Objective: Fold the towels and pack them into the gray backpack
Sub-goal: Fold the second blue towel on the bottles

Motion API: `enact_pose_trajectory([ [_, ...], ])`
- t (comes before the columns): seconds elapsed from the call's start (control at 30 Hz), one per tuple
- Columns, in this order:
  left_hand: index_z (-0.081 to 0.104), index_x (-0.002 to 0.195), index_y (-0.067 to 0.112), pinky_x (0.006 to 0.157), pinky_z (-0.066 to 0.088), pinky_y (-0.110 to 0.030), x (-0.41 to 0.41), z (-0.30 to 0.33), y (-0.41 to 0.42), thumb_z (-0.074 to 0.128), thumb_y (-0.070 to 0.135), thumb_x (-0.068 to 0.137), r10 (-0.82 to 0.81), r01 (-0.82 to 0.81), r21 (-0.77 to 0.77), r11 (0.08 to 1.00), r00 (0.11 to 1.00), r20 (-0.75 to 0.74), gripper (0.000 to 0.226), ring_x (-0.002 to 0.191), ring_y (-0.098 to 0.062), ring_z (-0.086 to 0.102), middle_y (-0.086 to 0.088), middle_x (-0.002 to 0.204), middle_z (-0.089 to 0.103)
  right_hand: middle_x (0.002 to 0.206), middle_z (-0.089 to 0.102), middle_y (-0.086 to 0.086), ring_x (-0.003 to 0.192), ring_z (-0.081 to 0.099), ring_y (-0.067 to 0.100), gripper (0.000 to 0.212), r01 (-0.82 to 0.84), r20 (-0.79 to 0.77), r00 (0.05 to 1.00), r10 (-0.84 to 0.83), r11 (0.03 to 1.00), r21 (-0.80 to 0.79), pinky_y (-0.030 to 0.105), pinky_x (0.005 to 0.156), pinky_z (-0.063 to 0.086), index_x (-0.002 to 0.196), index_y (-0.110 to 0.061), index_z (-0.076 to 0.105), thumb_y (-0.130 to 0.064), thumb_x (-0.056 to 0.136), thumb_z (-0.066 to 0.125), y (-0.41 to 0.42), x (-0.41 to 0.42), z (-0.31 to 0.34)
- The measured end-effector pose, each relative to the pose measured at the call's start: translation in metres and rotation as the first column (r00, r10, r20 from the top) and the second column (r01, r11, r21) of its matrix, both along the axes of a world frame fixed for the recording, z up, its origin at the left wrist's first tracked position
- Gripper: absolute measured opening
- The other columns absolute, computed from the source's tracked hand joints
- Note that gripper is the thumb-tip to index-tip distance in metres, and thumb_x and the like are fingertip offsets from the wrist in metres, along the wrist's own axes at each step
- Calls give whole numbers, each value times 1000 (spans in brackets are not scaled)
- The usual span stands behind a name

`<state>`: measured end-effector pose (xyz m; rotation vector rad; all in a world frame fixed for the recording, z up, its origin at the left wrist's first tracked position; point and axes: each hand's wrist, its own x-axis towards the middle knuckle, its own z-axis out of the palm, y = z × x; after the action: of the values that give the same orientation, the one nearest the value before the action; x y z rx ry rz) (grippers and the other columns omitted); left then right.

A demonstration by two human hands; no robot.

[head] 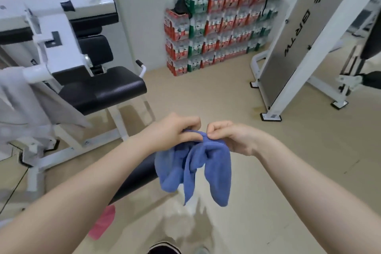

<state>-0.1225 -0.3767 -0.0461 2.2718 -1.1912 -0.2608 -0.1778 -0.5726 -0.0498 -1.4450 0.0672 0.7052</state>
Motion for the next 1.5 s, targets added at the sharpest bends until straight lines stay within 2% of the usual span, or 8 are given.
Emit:
enact_pose_trajectory([
  [0.07,39,69,26,53,28,-16,11,-10,-28,57,32,89,66,-56,144,988,996,-66,28,57,-7,37,9,57,39,63,56,-4,60,51,11,16,-27,101,992,70,927,-375,18,53,40,71,-14,62,-12,86,58,-21,18,-12],
  [0.17,52,81,16,57,30,-27,26,-18,-66,52,25,92,182,-153,193,969,974,-137,14,68,-21,43,1,65,48,79,61,4,77,54,22,16,248,416,858,302,467,-849,32,69,44,86,-11,63,-21,91,52,-34,44,-31],
  [0.43,42,84,16,56,27,-25,93,-14,-121,45,19,96,305,-314,-95,945,948,-94,13,67,-21,43,-4,72,51,61,50,-1,60,48,20,19,267,471,874,117,693,-669,38,57,43,74,-18,48,-29,87,54,-98,82,-31],
  [0.7,43,75,21,55,36,-22,190,7,-169,36,22,100,152,-640,-502,582,692,-706,26,56,-10,38,2,65,41,64,42,-2,59,37,11,22,252,412,911,38,740,-624,23,55,28,69,-3,46,-14,86,55,-158,194,-29],
  [1.0,50,80,13,74,48,-32,330,-34,-188,43,29,92,36,-951,-249,185,260,-965,20,73,-17,55,-1,76,56,67,49,7,64,38,22,18,425,440,893,-93,497,-757,23,49,25,75,3,49,0,88,37,-242,313,-64],
  [1.17,54,97,11,79,48,-29,414,-58,-228,41,34,97,0,-996,-75,56,75,-997,27,80,-17,57,-3,85,57,88,56,2,81,49,20,39,468,424,880,-216,555,-688,19,58,37,102,-10,56,7,85,25,-280,391,-69],
  [1.33,47,77,17,61,44,-25,508,-61,-285,38,29,99,149,-996,-73,-46,66,-987,27,66,-13,51,0,77,51,76,47,-2,70,44,16,32,546,435,837,-330,547,-634,23,54,31,95,-8,47,8,85,21,-348,487,-66],
  [1.5,50,74,17,57,39,-27,609,-36,-348,43,24,97,423,-961,-201,190,265,-866,25,63,-14,48,1,68,53,92,47,7,82,43,24,17,623,451,781,-433,479,-619,32,67,38,99,-10,39,-4,91,25,-441,598,-50],
])
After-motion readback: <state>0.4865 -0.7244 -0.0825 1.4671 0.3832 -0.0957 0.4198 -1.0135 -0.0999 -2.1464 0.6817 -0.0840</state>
